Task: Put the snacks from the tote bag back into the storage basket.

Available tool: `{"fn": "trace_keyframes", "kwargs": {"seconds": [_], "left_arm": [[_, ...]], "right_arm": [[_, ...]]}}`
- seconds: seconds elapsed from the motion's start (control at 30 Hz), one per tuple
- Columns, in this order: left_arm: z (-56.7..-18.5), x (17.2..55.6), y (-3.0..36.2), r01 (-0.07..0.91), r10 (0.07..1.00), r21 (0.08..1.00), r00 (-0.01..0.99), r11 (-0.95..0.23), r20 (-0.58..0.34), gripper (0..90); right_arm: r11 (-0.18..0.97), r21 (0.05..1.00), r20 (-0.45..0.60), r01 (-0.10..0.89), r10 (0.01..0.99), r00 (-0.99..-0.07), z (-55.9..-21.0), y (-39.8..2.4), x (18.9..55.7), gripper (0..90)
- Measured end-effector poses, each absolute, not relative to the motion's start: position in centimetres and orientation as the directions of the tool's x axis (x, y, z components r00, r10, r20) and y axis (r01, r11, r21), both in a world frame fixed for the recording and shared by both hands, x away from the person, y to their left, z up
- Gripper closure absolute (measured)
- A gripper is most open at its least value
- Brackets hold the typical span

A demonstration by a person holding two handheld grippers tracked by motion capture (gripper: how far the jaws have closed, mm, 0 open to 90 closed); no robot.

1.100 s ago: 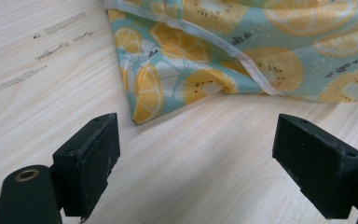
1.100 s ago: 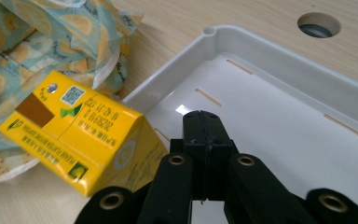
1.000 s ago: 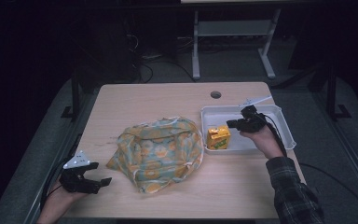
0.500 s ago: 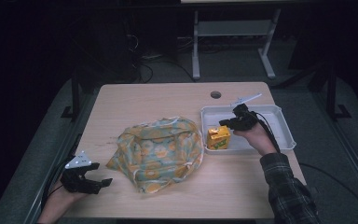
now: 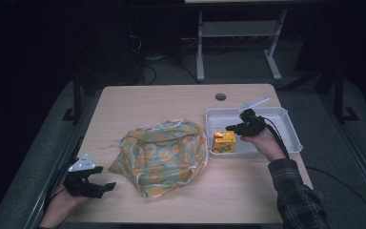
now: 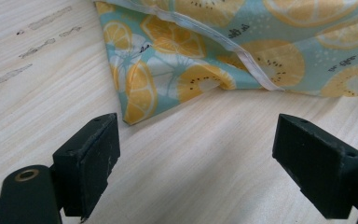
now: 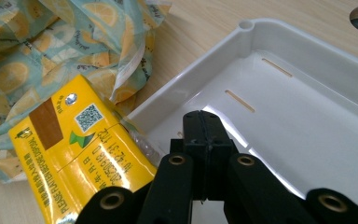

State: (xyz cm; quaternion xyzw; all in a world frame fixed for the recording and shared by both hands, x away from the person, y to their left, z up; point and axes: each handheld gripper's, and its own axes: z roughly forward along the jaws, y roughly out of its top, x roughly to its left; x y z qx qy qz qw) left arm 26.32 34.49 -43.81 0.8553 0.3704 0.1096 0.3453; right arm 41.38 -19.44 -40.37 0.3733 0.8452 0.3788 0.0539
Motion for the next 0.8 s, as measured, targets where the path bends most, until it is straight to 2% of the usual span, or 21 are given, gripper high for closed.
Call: {"fn": "trace_keyframes", "kwargs": {"seconds": [0.43, 0.6, 0.67, 0.8], "left_arm": [[-43.9, 26.4, 34.5, 0.558, 0.705, 0.671, 0.705, -0.488, -0.073, 14.4], [-43.9, 26.5, 34.5, 0.558, 0.702, 0.668, 0.708, -0.492, -0.076, 14.4], [-43.8, 26.6, 34.4, 0.56, 0.702, 0.668, 0.708, -0.489, -0.079, 14.5], [-43.8, 26.7, 34.2, 0.558, 0.699, 0.669, 0.711, -0.492, -0.079, 14.5]], "right_arm": [[0.409, 0.689, 0.176, 0.597, 0.706, -0.686, -40.1, -20.1, 41.2, 88.5], [0.399, 0.692, 0.154, 0.602, 0.733, -0.663, -40.0, -21.0, 40.8, 83.0], [0.39, 0.697, 0.142, 0.602, 0.748, -0.649, -40.0, -21.6, 40.4, 76.8], [0.38, 0.695, 0.136, 0.611, 0.765, -0.63, -40.1, -22.2, 39.9, 70.5]]}}
